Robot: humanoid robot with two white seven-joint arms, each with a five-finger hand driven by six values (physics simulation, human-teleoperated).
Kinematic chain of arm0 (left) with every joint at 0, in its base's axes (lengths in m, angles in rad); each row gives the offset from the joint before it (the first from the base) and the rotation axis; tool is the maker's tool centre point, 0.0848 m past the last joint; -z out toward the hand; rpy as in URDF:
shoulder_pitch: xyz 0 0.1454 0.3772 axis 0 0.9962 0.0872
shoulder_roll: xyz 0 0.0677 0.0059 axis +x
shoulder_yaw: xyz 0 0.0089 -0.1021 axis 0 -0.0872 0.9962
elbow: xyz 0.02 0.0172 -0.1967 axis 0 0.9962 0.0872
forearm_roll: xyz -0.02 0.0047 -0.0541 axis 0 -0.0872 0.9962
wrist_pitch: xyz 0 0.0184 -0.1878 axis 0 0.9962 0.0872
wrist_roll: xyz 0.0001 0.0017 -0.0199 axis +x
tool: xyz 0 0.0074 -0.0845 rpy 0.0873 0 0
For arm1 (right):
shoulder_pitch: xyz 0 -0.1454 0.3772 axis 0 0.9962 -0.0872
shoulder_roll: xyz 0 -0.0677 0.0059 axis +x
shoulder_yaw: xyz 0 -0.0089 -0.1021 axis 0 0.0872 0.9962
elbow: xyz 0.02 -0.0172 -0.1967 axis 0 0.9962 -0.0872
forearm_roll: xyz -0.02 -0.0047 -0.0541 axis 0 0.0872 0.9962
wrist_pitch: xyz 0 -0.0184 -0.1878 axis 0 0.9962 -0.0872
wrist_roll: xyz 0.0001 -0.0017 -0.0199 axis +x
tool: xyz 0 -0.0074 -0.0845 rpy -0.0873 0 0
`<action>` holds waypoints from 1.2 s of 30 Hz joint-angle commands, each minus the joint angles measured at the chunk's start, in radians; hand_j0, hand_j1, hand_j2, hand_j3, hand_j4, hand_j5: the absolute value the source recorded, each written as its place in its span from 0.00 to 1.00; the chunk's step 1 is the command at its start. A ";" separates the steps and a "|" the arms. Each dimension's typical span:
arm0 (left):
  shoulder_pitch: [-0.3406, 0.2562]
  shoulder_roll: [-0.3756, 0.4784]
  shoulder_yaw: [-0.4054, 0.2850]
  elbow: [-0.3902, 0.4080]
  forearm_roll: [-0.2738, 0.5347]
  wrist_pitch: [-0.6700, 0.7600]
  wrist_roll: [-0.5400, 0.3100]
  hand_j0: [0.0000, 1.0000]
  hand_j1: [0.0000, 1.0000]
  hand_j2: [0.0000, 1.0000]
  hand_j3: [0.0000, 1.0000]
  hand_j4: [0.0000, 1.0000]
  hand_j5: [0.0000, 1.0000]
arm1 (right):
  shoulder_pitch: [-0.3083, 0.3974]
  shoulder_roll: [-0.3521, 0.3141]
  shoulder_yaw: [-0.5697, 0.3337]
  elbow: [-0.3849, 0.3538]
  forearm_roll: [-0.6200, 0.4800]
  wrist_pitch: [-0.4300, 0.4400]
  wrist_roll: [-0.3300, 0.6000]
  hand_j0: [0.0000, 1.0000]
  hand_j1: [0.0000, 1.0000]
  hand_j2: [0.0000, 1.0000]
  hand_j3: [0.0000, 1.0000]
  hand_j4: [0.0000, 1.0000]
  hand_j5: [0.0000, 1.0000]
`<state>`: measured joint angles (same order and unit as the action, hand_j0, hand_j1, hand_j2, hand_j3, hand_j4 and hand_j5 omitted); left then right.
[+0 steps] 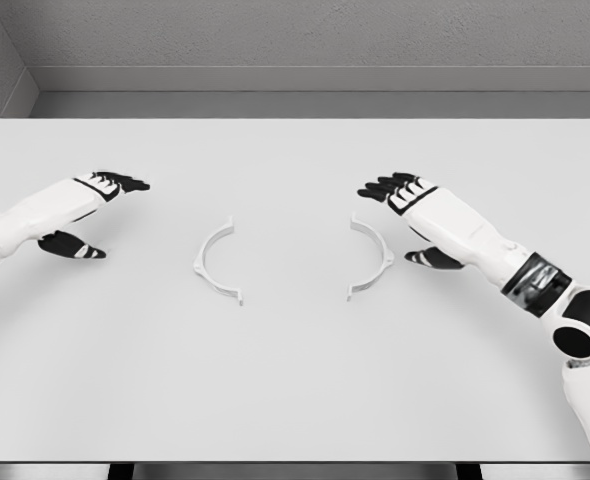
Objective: Assemble PVC drainage pipe clamps
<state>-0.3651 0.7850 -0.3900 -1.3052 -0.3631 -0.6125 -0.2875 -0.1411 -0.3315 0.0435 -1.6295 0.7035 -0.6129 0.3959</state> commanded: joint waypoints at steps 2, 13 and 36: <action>0.005 0.020 0.002 -0.054 0.010 0.002 0.001 1.00 1.00 1.00 1.00 1.00 1.00 | 0.000 0.011 -0.001 0.008 -0.009 0.002 0.001 1.00 1.00 1.00 1.00 1.00 1.00; -0.002 -0.079 0.000 -0.034 -0.007 0.002 -0.001 1.00 1.00 1.00 1.00 1.00 1.00 | -0.052 0.043 0.004 0.171 -0.002 0.002 0.000 1.00 1.00 1.00 1.00 1.00 1.00; -0.035 -0.236 -0.024 0.017 -0.114 0.002 -0.001 1.00 1.00 1.00 1.00 1.00 1.00 | -0.094 0.060 0.019 0.229 -0.002 0.002 0.001 1.00 1.00 1.00 1.00 1.00 1.00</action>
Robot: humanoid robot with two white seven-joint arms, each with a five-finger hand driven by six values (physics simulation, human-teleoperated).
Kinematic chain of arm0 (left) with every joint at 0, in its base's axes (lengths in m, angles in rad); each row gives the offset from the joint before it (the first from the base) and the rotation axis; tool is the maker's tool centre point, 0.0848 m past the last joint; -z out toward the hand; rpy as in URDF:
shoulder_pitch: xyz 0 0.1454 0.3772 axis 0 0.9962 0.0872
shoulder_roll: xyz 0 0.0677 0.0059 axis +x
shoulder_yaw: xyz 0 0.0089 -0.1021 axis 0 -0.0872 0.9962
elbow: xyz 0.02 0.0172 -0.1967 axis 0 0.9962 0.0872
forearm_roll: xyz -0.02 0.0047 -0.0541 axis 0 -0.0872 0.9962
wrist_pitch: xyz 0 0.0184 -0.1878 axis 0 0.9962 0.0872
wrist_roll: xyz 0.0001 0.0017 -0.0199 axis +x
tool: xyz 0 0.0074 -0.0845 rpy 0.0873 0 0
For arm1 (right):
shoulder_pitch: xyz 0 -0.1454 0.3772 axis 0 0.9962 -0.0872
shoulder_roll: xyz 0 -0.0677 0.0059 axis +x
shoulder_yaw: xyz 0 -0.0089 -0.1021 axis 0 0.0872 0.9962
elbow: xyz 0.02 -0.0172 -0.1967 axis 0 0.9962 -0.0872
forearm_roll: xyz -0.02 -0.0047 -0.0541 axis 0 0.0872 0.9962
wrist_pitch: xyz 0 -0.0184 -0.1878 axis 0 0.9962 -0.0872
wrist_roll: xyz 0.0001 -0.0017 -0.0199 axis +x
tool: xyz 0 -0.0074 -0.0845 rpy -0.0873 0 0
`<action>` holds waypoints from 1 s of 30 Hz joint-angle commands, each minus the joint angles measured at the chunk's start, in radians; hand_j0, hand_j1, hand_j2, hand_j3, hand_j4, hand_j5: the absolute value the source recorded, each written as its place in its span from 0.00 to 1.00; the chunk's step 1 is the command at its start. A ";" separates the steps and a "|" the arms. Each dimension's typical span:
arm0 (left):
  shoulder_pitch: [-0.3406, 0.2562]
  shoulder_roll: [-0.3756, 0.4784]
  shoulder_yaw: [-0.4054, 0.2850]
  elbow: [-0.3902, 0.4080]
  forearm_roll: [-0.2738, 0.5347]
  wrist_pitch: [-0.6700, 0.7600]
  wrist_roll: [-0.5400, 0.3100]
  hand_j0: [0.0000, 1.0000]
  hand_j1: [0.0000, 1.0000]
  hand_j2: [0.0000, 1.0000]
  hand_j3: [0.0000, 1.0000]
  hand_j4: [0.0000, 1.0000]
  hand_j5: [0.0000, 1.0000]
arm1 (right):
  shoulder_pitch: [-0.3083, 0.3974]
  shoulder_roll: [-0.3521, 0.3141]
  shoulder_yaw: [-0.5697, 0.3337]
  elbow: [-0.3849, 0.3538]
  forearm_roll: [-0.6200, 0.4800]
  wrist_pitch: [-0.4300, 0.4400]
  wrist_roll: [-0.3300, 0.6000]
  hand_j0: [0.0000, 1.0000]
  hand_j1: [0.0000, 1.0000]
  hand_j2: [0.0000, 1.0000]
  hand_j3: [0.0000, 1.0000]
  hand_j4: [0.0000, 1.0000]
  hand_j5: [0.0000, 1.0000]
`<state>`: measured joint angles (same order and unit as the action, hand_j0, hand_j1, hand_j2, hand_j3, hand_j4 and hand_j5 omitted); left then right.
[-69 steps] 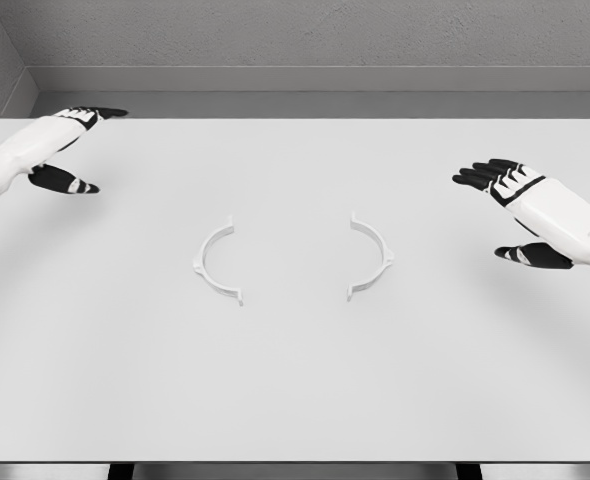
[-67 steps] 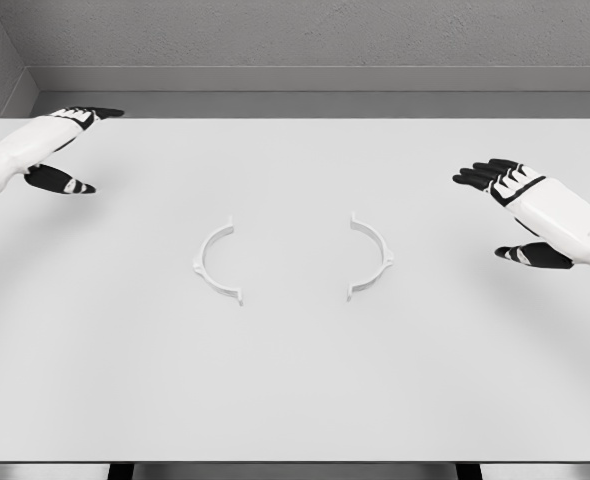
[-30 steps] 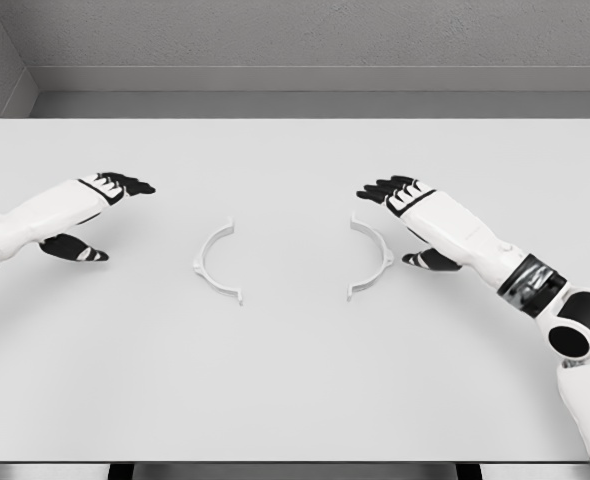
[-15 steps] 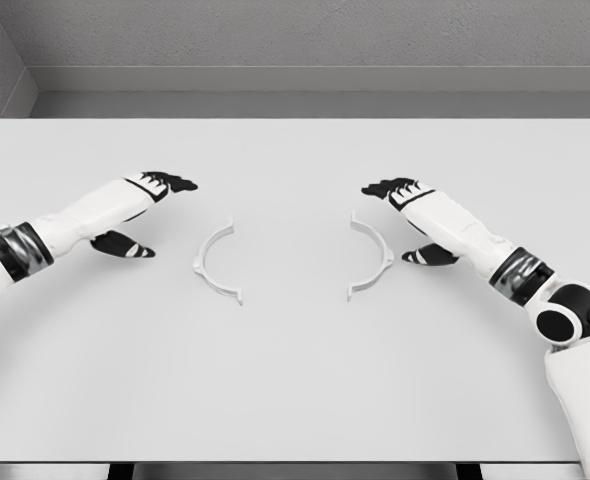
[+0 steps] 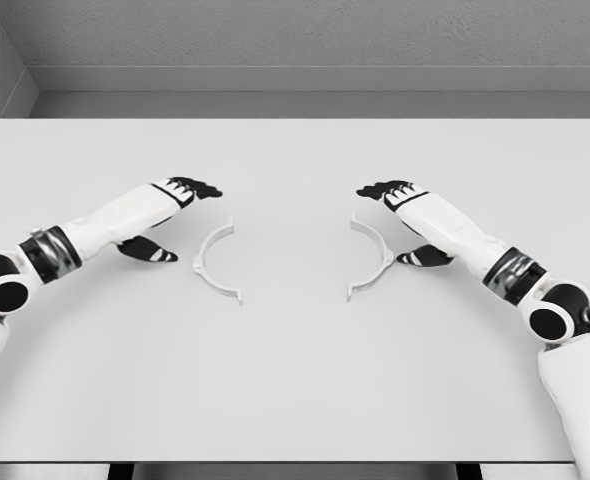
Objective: Assemble PVC drainage pipe clamps
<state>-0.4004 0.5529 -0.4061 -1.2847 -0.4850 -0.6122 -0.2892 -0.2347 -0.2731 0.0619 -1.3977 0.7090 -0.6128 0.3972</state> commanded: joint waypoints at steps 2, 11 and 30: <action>0.000 -0.004 -0.008 -0.004 0.008 0.001 0.001 1.00 1.00 1.00 1.00 1.00 1.00 | 0.000 0.003 0.001 -0.003 -0.008 0.002 0.002 1.00 1.00 1.00 1.00 1.00 1.00; 0.002 -0.007 -0.016 -0.010 0.008 0.001 0.001 1.00 1.00 1.00 1.00 1.00 1.00 | -0.003 0.015 0.021 0.006 -0.006 0.002 0.002 1.00 1.00 1.00 1.00 1.00 1.00; 0.006 -0.037 -0.017 -0.015 0.000 0.001 0.001 1.00 1.00 1.00 1.00 1.00 1.00 | -0.058 0.046 0.052 0.071 0.000 0.002 0.002 1.00 1.00 1.00 1.00 1.00 1.00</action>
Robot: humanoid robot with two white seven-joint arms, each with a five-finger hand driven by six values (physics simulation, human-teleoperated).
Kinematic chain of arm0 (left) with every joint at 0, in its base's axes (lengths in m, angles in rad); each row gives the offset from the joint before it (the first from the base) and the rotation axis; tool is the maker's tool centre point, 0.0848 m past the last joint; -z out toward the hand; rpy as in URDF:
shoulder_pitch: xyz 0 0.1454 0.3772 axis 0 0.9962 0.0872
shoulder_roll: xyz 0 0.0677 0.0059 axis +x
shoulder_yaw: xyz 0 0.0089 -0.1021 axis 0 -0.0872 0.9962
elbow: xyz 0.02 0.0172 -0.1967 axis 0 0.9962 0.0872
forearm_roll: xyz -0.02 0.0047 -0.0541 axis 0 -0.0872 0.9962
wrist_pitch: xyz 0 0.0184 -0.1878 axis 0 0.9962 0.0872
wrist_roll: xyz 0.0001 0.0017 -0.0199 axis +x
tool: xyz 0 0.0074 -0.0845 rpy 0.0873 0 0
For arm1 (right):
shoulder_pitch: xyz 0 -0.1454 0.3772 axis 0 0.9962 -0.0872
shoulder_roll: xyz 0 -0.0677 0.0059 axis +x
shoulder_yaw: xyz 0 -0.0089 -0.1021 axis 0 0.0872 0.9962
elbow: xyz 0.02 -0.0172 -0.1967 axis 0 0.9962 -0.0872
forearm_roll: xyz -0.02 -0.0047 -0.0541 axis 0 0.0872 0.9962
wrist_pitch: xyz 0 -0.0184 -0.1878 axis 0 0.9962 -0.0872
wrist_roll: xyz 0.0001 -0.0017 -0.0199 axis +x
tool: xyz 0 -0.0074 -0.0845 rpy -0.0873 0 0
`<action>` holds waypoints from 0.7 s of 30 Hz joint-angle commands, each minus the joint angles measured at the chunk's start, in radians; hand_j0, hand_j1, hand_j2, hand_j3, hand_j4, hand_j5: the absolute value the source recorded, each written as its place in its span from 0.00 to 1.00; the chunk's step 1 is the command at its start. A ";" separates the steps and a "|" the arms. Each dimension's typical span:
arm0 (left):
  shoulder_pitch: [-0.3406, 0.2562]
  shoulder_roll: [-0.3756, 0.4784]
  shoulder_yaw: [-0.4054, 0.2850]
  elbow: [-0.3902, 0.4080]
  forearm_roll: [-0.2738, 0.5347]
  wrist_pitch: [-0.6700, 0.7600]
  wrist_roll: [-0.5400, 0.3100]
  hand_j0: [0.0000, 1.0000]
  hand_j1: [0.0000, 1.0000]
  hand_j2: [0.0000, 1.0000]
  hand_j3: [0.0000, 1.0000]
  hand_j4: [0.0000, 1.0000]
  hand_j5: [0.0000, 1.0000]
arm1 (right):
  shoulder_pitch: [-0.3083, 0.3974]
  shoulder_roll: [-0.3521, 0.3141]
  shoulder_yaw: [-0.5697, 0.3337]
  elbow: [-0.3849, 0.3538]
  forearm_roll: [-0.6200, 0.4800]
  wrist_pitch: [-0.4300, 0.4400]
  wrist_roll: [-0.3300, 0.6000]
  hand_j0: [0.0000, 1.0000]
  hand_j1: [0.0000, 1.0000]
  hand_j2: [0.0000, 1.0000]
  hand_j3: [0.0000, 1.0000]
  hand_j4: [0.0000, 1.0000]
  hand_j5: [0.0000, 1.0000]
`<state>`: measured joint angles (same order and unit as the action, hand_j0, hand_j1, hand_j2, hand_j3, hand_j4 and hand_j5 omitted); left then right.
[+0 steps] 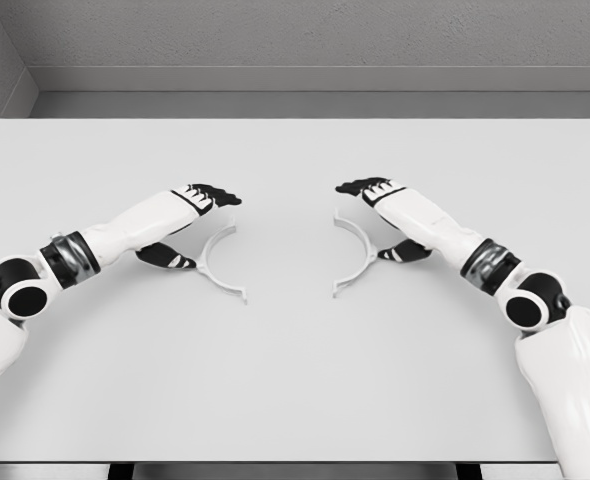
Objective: Assemble PVC drainage pipe clamps
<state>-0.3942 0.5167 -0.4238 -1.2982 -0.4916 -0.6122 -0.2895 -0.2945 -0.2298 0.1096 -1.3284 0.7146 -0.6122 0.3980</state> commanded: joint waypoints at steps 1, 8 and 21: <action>0.000 -0.007 0.000 -0.003 0.007 0.001 0.000 1.00 1.00 1.00 1.00 1.00 1.00 | 0.000 0.004 0.004 0.002 -0.006 0.001 0.001 1.00 1.00 1.00 1.00 1.00 1.00; 0.005 -0.010 0.000 -0.013 0.007 0.001 0.001 1.00 1.00 1.00 1.00 1.00 1.00 | -0.023 0.017 0.024 0.014 -0.006 0.001 0.001 1.00 1.00 1.00 1.00 1.00 1.00; 0.005 -0.012 0.000 -0.021 0.007 0.001 0.001 1.00 1.00 1.00 1.00 1.00 1.00 | -0.014 0.030 0.056 -0.041 -0.011 0.001 0.007 1.00 1.00 1.00 1.00 1.00 1.00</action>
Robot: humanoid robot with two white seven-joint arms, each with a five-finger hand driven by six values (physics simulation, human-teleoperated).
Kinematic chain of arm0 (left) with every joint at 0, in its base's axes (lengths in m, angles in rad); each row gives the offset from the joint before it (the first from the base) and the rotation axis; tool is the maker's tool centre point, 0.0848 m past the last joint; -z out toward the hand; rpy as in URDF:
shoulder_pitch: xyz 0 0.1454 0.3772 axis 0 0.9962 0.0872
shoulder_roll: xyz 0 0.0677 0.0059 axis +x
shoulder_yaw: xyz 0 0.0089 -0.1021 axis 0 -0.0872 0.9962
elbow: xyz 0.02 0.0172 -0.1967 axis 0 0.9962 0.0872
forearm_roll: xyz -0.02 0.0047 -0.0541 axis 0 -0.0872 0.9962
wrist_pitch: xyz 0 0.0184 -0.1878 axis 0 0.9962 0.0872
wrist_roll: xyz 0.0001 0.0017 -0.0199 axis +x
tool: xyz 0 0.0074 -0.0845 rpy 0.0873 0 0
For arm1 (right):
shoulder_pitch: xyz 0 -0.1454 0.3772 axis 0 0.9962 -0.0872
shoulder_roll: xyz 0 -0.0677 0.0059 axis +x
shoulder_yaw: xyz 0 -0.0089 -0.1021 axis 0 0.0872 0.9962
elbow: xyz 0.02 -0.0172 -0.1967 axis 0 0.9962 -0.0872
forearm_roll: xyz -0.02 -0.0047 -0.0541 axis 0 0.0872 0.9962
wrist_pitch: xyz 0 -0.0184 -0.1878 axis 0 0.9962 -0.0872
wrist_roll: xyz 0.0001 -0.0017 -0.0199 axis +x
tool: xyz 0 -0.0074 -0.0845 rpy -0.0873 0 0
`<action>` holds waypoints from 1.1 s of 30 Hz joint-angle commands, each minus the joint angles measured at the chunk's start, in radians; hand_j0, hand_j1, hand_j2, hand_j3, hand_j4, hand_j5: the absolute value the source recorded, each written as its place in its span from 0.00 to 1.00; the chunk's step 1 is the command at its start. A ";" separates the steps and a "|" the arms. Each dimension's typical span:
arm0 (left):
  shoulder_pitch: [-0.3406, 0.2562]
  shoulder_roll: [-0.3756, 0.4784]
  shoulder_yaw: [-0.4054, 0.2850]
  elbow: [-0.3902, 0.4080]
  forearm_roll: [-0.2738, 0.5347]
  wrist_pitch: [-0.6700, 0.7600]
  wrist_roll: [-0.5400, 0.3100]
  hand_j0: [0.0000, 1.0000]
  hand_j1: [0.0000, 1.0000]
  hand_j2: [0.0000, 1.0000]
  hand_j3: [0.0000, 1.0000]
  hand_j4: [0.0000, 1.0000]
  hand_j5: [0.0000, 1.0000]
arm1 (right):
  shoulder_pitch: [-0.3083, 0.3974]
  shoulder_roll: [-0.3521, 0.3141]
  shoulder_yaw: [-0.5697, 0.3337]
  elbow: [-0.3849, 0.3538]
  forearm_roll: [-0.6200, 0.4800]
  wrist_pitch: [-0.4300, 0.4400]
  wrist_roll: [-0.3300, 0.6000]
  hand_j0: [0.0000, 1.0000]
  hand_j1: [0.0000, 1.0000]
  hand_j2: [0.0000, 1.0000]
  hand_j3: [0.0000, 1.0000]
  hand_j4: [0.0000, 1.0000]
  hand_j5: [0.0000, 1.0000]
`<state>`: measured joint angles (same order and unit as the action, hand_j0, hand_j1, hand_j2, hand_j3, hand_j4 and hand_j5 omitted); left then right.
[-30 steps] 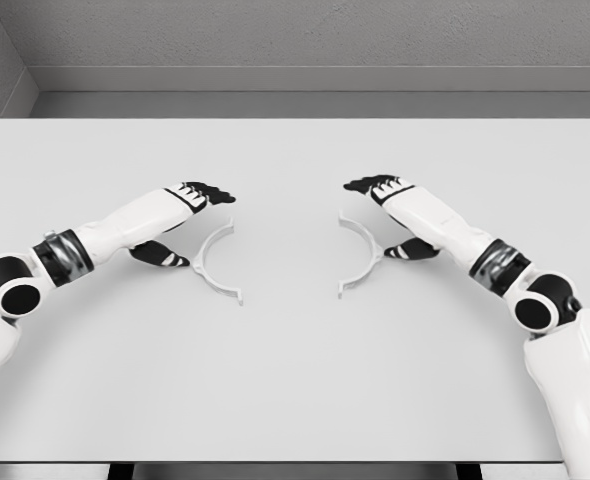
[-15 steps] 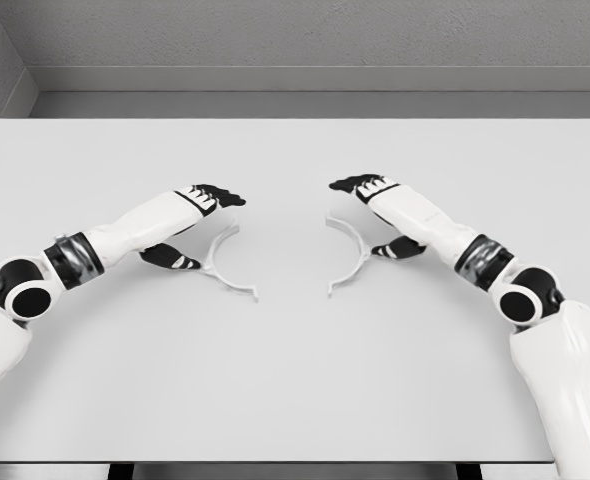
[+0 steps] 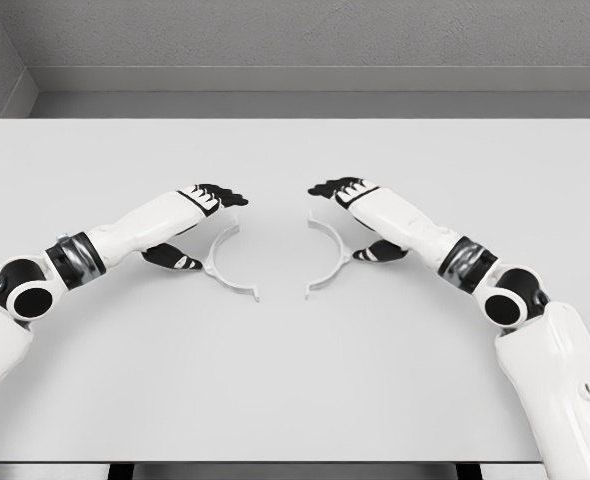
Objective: Assemble PVC drainage pipe clamps
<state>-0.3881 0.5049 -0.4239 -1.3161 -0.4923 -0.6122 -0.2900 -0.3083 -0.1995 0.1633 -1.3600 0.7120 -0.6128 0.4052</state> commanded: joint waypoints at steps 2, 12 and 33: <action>0.000 0.000 0.001 -0.006 0.008 0.001 0.000 1.00 1.00 1.00 1.00 1.00 1.00 | -0.002 0.002 0.010 -0.013 -0.008 0.002 0.000 1.00 1.00 1.00 1.00 1.00 1.00; 0.003 -0.019 -0.007 -0.019 0.008 0.001 0.002 1.00 1.00 1.00 1.00 1.00 1.00 | -0.009 0.034 0.053 -0.010 -0.005 0.022 0.000 1.00 1.00 1.00 1.00 1.00 1.00; 0.002 -0.025 -0.003 -0.017 0.008 0.001 0.002 1.00 1.00 1.00 1.00 1.00 1.00 | 0.247 -0.046 -0.498 -0.294 -0.152 0.002 0.015 1.00 1.00 1.00 1.00 1.00 1.00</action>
<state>-0.3865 0.4797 -0.4263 -1.3327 -0.4919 -0.6122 -0.2890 -0.0629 -0.2198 -0.2996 -1.6627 0.5811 -0.6118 0.4163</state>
